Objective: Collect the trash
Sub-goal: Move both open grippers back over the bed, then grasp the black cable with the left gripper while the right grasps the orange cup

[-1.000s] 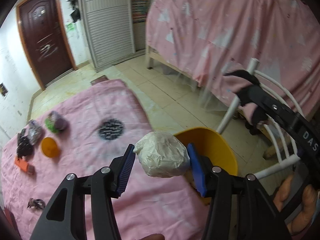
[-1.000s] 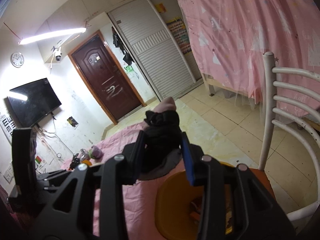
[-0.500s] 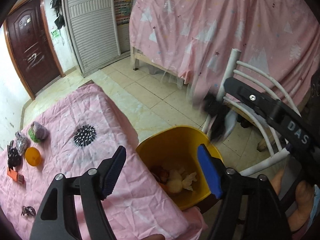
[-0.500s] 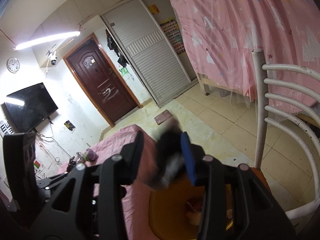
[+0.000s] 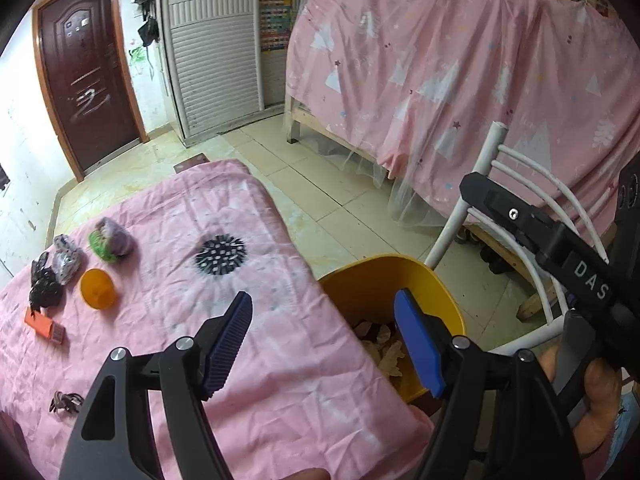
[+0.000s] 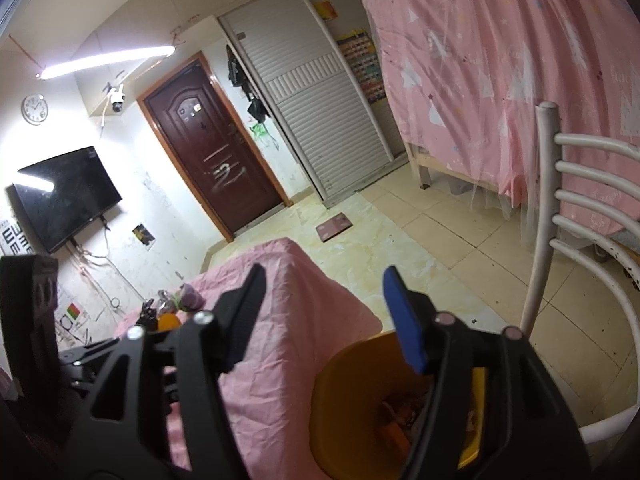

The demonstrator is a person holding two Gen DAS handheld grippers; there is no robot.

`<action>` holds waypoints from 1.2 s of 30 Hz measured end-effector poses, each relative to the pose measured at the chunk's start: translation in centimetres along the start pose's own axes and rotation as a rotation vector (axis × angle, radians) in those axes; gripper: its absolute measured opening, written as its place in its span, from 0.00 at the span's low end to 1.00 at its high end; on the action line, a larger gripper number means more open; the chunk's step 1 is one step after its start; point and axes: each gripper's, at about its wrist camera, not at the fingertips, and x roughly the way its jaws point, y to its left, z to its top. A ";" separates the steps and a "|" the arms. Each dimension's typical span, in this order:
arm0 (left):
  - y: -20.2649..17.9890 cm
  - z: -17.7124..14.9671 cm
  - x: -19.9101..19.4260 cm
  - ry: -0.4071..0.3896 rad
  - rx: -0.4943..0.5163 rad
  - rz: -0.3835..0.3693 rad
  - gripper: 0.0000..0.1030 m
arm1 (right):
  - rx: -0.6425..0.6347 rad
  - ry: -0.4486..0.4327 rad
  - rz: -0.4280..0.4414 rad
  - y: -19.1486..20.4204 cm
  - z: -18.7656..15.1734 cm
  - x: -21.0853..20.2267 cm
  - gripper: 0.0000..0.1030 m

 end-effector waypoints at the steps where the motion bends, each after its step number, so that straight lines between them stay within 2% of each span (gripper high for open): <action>1: 0.3 0.0 -0.2 -0.002 -0.005 0.002 0.65 | -0.008 0.003 0.004 0.4 -0.1 0.2 0.57; 15: 8.6 -1.3 -3.0 -0.040 -0.137 0.060 0.65 | -0.114 0.073 0.060 6.4 -1.4 3.5 0.58; 32: 18.8 -3.6 -4.0 -0.047 -0.310 0.119 0.65 | -0.214 0.181 0.136 14.1 -3.6 8.5 0.58; 34: 20.1 -4.1 -4.0 -0.043 -0.331 0.128 0.65 | -0.229 0.194 0.146 15.1 -3.9 9.1 0.65; 36: 21.5 -4.8 -4.1 -0.038 -0.350 0.141 0.65 | -0.246 0.208 0.159 16.3 -4.4 9.8 0.67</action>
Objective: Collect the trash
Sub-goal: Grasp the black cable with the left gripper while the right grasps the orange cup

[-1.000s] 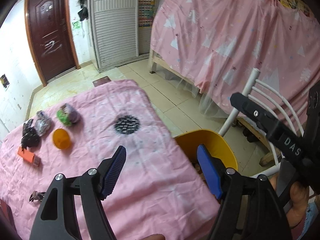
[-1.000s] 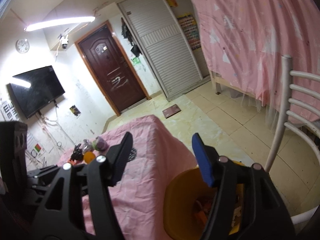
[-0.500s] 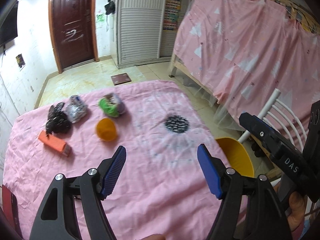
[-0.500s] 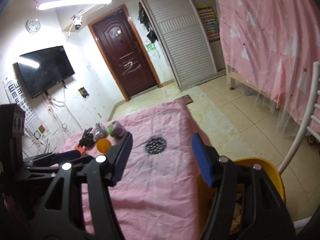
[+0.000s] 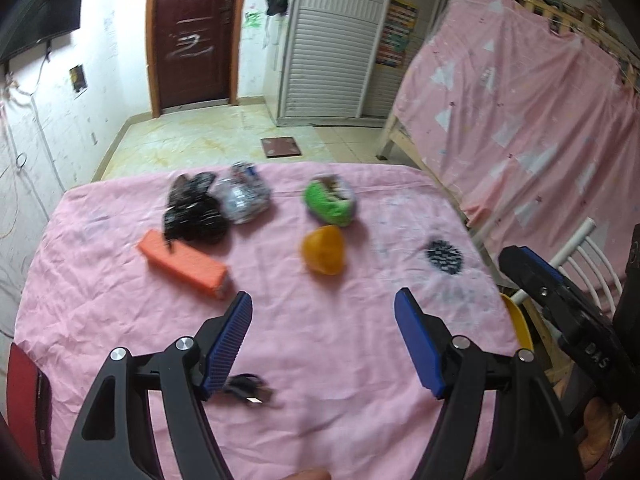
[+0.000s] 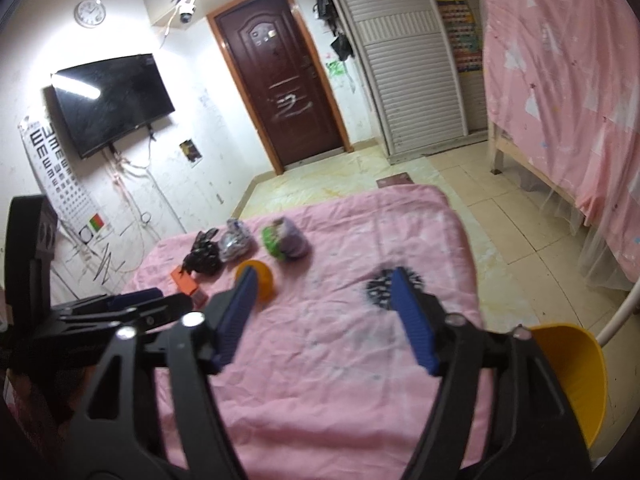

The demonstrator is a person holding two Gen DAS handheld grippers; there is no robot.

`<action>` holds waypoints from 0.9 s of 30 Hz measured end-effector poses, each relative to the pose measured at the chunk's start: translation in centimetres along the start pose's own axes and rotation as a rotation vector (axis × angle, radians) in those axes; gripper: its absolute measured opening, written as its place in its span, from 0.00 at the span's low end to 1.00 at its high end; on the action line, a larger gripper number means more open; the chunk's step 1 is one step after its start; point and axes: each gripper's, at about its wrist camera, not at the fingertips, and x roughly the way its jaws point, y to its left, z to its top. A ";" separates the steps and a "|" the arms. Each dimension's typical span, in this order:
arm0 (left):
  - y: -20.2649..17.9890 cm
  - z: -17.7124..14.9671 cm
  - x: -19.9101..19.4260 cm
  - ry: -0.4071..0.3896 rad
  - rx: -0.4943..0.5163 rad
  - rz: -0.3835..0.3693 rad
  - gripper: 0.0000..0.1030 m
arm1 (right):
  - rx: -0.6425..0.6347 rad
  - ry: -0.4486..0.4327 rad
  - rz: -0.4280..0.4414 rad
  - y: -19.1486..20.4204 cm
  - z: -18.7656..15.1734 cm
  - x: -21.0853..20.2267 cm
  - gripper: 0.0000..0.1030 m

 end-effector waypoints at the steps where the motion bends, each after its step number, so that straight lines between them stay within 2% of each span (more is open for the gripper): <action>1: 0.6 -0.1 0.0 0.002 -0.009 0.004 0.65 | -0.008 0.007 0.003 0.6 0.0 0.4 0.67; 5: 3.2 -0.2 -0.1 0.003 -0.043 0.013 0.65 | -0.047 0.044 0.022 2.8 0.0 2.2 0.67; 13: 6.5 -1.8 -0.7 0.008 -0.006 -0.006 0.68 | -0.102 0.117 0.048 6.1 -0.5 5.8 0.67; 20: 6.9 -3.3 -0.6 0.008 0.090 -0.021 0.68 | -0.129 0.166 0.053 8.0 -0.7 8.5 0.67; 27: 5.4 -4.7 0.0 0.019 0.214 -0.067 0.68 | -0.137 0.199 0.042 8.5 -0.8 10.2 0.67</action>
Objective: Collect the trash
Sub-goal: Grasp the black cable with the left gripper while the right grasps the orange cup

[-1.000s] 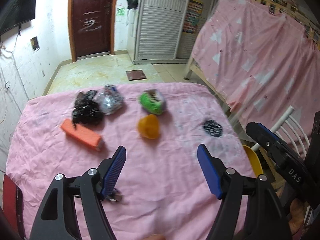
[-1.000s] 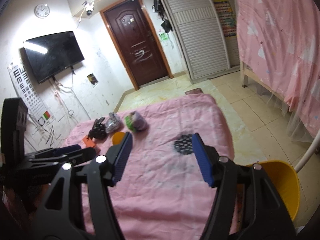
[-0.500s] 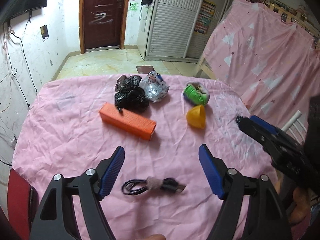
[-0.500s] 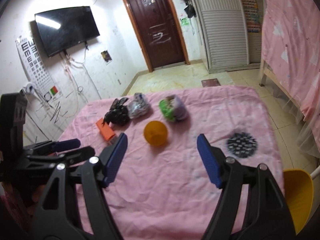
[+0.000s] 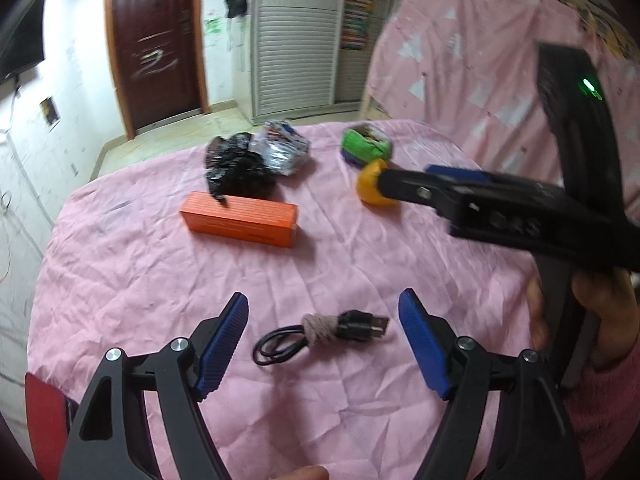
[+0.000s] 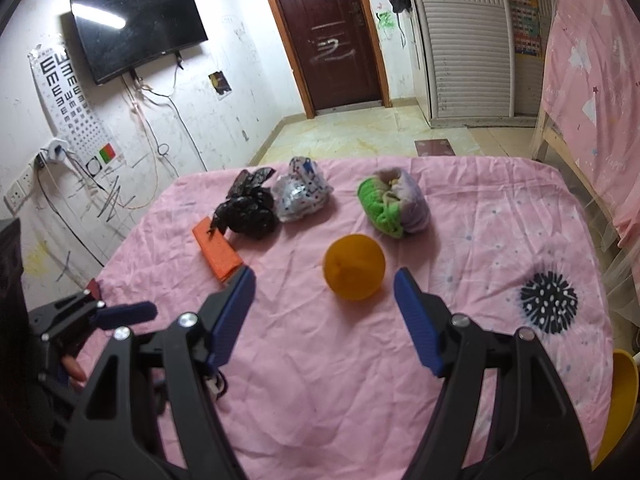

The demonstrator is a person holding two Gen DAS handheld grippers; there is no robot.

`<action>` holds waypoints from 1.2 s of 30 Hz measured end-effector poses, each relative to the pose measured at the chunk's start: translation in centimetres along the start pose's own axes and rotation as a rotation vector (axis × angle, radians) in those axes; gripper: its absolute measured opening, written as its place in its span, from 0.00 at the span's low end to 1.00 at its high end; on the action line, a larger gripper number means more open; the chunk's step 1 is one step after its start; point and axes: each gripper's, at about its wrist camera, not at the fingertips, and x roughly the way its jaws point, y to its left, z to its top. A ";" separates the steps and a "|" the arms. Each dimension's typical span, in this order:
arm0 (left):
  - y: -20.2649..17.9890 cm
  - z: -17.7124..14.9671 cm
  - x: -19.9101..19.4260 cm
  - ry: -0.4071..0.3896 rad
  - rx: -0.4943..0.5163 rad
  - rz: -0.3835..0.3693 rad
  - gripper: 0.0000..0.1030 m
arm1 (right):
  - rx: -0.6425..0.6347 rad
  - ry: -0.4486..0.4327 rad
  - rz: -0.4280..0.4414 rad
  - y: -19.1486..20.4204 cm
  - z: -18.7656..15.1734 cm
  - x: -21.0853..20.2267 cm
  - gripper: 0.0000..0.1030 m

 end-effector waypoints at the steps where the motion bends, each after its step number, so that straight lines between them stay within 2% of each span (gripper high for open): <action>1: -0.2 -0.1 0.1 0.003 0.014 -0.008 0.68 | -0.001 0.005 -0.003 0.0 0.0 0.2 0.67; 11: -1.0 -0.9 2.2 0.048 0.107 0.002 0.68 | -0.011 0.041 -0.027 -0.1 0.4 1.8 0.67; 15: -0.8 -1.0 2.4 0.051 0.109 0.004 0.51 | -0.014 0.052 -0.031 -0.1 0.5 2.4 0.67; 19: -0.7 -0.9 2.5 0.044 0.111 0.001 0.45 | -0.014 0.060 -0.032 -0.2 0.7 2.9 0.68; 21: -0.7 -1.0 2.3 0.037 0.112 0.000 0.40 | -0.014 0.065 -0.035 -0.2 0.7 3.0 0.69; 27: 0.4 -0.9 1.8 0.029 0.054 -0.027 0.37 | -0.021 0.081 -0.055 -0.1 1.0 3.7 0.69; 36: 2.8 -0.5 0.6 -0.020 -0.056 -0.007 0.36 | -0.023 0.118 -0.076 -0.2 1.4 5.0 0.68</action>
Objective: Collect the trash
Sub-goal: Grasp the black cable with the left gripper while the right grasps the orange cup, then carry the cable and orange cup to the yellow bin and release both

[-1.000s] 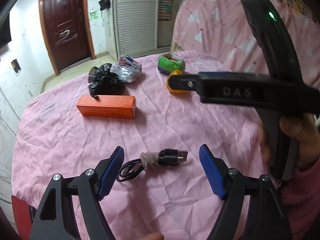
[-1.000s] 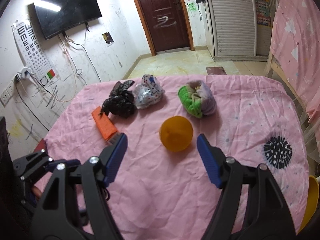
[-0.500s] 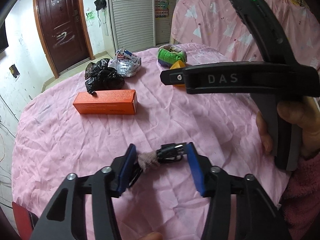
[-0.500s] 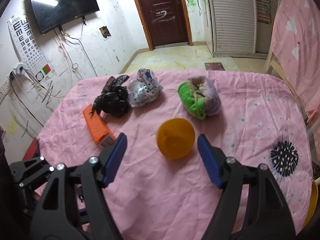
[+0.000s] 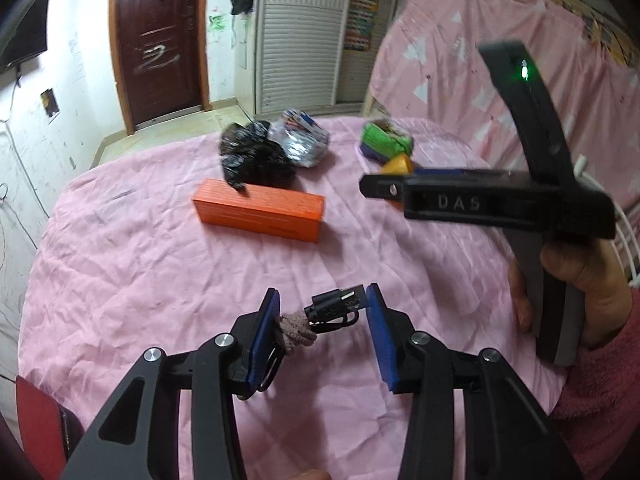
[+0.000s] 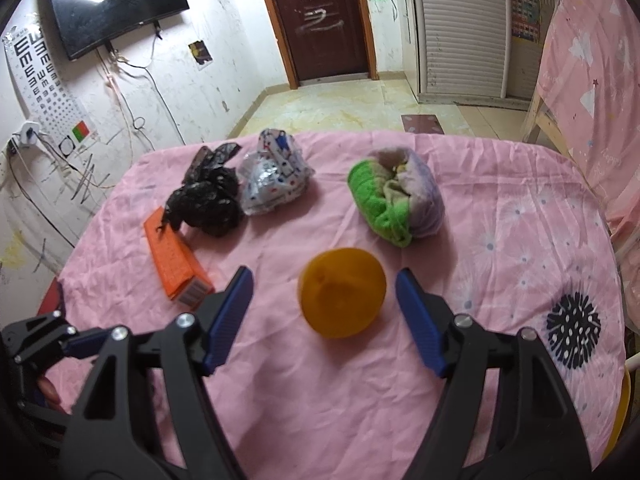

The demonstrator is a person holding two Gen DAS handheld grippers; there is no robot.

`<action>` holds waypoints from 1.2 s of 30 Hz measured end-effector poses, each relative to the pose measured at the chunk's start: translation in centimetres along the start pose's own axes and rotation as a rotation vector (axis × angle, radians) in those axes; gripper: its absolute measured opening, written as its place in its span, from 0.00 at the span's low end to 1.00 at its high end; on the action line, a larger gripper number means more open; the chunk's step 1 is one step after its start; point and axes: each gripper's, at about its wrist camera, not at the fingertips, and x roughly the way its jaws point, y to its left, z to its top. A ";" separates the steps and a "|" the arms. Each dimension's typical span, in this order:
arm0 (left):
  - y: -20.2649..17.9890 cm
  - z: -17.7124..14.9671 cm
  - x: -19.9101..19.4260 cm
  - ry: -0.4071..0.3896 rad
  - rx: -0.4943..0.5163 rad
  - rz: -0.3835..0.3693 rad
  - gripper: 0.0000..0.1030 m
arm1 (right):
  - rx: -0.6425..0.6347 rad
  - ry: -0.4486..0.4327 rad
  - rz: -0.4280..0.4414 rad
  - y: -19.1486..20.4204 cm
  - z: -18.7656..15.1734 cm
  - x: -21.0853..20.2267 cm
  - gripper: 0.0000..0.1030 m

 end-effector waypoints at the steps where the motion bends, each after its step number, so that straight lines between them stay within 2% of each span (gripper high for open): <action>1: 0.1 0.1 -0.2 -0.008 -0.004 0.000 0.36 | -0.005 -0.001 -0.003 0.1 0.0 0.0 0.60; 4: 0.2 0.3 -0.9 -0.036 -0.008 0.014 0.36 | -0.017 -0.003 -0.009 0.3 0.1 0.0 0.47; 12: 0.2 0.8 -1.9 -0.059 -0.021 0.042 0.36 | -0.027 -0.041 -0.014 0.6 -0.2 -1.0 0.40; 27: -3.0 2.1 -3.3 -0.096 0.014 0.067 0.36 | 0.003 -0.141 -0.008 -1.4 -1.2 -5.5 0.39; 36: -6.6 3.1 -3.5 -0.114 0.069 0.057 0.36 | 0.057 -0.224 -0.031 -4.5 -2.5 -9.9 0.39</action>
